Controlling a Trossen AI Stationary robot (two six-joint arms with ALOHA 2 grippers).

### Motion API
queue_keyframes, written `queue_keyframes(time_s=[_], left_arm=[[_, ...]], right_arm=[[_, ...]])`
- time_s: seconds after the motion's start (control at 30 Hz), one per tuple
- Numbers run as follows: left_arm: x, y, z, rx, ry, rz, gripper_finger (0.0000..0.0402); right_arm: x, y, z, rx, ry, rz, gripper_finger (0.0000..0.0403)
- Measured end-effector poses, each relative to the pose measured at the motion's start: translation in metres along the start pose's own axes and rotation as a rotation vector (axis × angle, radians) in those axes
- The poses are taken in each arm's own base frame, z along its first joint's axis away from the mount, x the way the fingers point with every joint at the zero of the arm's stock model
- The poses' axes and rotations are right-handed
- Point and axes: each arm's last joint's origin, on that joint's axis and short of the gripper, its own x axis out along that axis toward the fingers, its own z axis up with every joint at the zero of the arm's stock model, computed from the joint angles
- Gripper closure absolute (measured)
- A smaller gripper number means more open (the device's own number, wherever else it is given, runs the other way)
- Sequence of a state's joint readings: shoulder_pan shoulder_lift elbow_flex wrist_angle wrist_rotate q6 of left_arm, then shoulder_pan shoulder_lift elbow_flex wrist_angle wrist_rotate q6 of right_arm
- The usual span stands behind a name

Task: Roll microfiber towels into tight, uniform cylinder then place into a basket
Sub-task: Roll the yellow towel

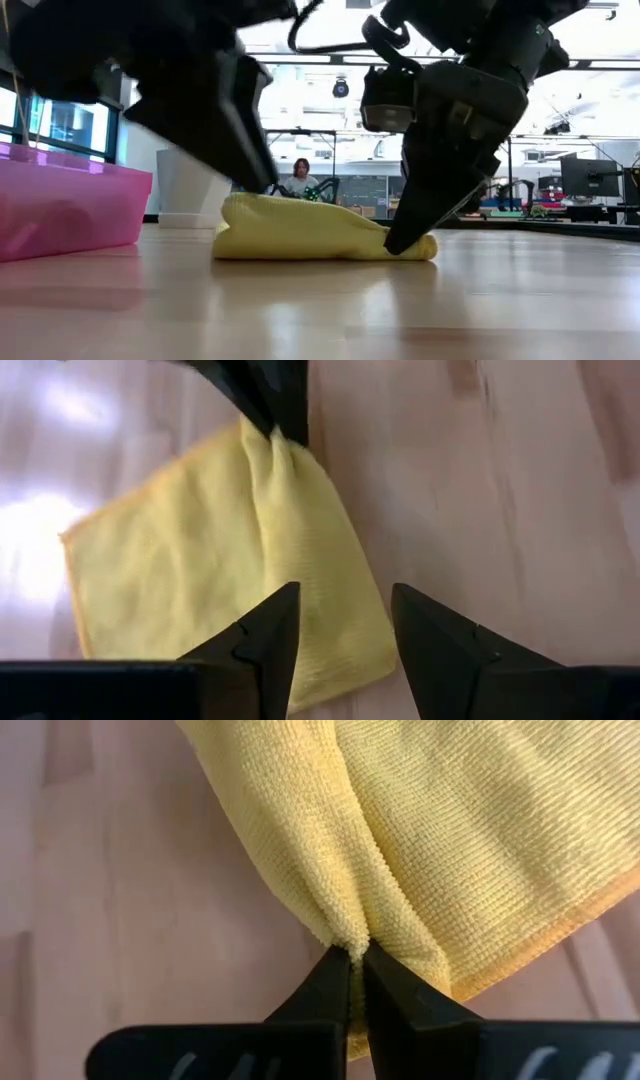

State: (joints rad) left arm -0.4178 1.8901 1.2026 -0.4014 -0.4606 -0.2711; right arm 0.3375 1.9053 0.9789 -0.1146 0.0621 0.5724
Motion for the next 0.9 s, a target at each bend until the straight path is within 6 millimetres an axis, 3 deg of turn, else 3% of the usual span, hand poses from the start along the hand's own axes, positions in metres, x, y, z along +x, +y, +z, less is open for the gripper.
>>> queue_keyframes(time_s=[0.3,0.67,0.77,0.9], left_arm=[[0.025,0.003,-0.012,0.032,0.135,-0.061,0.0247],[0.042,0.005,-0.021,-0.024,0.212,-0.056,0.0202],[0.041,0.004,-0.021,-0.098,0.236,-0.121,0.0220],[0.041,0.003,-0.021,-0.203,0.254,-0.149,0.0283]], right_arm=[[0.001,-0.004,0.005,0.056,0.024,0.074,0.0401],[0.001,-0.003,0.005,0.056,0.028,0.096,0.0401],[0.001,-0.005,0.006,0.064,0.033,0.103,0.0401],[0.001,-0.010,0.011,0.118,0.061,0.162,0.0398]])
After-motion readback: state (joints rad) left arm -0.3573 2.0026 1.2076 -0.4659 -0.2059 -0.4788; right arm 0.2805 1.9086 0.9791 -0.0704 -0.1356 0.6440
